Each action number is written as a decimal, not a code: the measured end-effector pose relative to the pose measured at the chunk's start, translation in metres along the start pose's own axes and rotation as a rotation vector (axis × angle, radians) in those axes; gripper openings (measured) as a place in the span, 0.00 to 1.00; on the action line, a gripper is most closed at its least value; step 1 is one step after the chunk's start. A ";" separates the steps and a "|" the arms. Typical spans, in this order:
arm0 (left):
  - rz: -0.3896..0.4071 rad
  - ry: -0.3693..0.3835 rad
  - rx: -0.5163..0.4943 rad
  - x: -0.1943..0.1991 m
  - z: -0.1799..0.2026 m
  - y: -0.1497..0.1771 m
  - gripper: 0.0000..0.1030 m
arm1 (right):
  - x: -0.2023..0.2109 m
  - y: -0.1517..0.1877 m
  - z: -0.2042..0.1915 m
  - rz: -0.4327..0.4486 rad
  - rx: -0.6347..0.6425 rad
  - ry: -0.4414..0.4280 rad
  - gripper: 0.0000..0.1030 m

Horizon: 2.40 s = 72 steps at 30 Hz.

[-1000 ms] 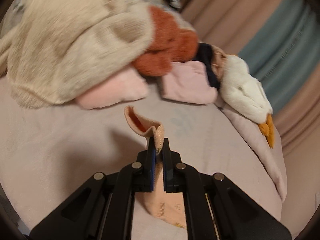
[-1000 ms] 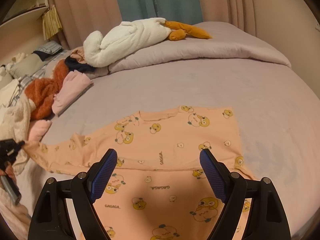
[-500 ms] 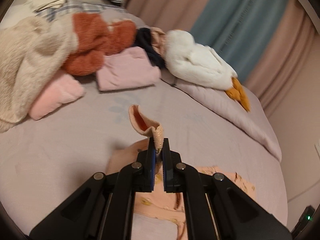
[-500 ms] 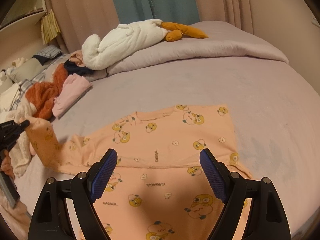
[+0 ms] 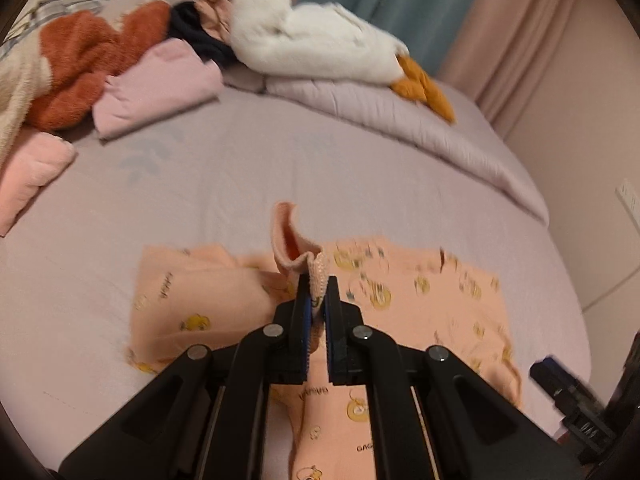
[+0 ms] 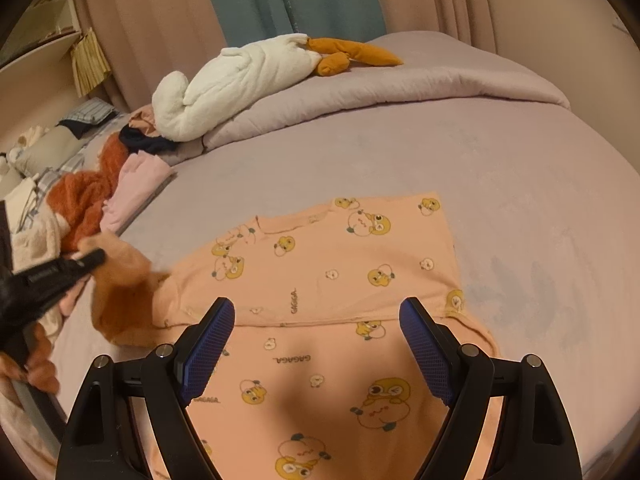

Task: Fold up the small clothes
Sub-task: 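Fold the held leg over the romper body and open the left tool, then grasp the folded romper edge with the right tool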

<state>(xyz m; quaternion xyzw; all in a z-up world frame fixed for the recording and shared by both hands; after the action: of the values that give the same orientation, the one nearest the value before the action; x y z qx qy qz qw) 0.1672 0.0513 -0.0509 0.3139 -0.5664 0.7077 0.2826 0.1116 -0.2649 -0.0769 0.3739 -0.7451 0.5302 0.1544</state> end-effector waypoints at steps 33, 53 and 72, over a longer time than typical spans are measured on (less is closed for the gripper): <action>-0.107 -0.183 0.129 0.004 -0.083 0.058 0.50 | -0.060 -0.001 -0.040 -0.178 0.039 -0.224 0.82; -0.147 -0.274 0.287 0.024 -0.150 0.089 0.51 | -0.152 0.026 -0.112 -0.420 0.254 -0.183 0.46; -0.139 -0.271 0.281 0.022 -0.148 0.081 0.51 | -0.074 -0.046 -0.144 -0.184 0.360 -0.314 0.10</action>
<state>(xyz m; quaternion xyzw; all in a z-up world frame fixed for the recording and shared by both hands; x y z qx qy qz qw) 0.0736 0.1808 -0.1087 0.4809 -0.4720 0.7098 0.2051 0.1710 -0.1130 -0.0361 0.5392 -0.6165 0.5736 0.0155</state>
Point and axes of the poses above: each gripper's, at about its wrist camera, not at the fingertips, and x roughly against the way its jaws point, z to its right, y to its underside, the point moved 3 cm from there along -x, roughly the way its jaws point, and after that the axes turned 12 degrees about -y, right-handed, at the moved point
